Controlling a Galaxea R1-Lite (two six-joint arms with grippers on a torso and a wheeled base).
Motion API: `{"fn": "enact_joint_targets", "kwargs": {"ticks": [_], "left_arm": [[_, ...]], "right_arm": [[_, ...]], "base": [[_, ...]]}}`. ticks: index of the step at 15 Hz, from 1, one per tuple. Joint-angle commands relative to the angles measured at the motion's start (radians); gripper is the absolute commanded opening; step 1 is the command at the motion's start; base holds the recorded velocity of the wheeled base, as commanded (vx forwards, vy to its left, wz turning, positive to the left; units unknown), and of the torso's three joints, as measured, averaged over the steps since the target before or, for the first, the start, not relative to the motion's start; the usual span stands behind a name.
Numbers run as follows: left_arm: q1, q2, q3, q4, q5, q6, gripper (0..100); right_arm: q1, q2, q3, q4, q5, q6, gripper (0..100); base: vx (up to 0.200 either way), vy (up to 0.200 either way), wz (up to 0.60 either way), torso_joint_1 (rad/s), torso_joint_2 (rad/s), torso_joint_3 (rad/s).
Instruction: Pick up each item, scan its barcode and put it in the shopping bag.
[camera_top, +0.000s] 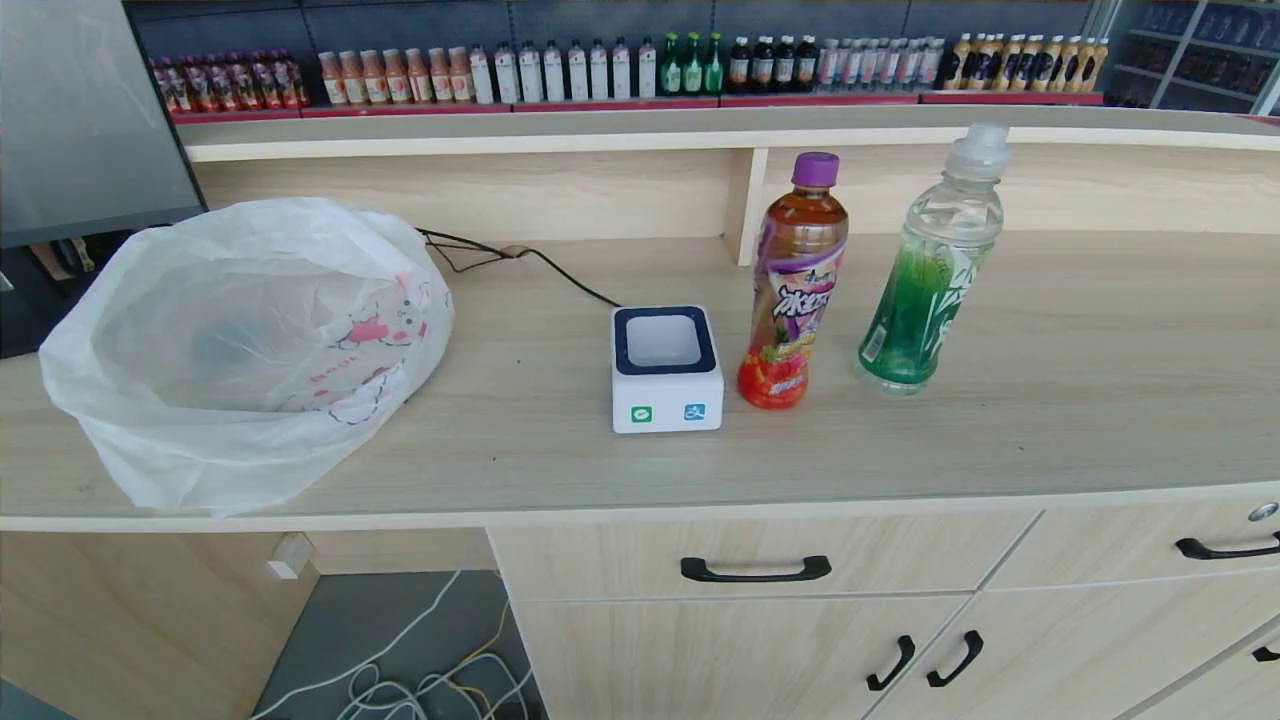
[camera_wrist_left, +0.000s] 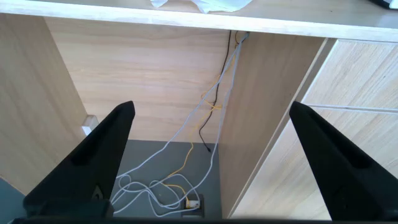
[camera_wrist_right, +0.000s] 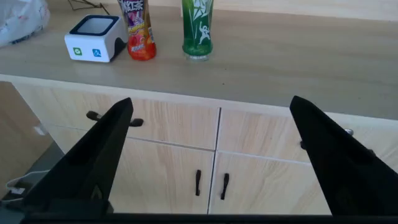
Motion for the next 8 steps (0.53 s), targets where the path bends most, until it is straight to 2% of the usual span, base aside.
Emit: {"fn": "enact_joint_targets", "kwargs": {"ticks": [1,3,8], "left_arm": [[0.001,0.000,0.000,0.000,0.000,0.000,100],[0.001,0.000,0.000,0.000,0.000,0.000,100],[0.001,0.000,0.000,0.000,0.000,0.000,100]], "right_arm": [[0.027,0.201,-0.053,-0.121,0.003,-0.018,100],[0.066,0.293,-0.074,-0.203,0.003,-0.054,100],[0.166,0.419,-0.080,-0.282,0.001,-0.126,100]], "base": [[0.000,0.000,0.00,0.000,0.00,0.000],[0.000,0.000,0.00,0.000,0.00,0.000],[0.000,0.000,0.00,0.000,0.00,0.000]]}}
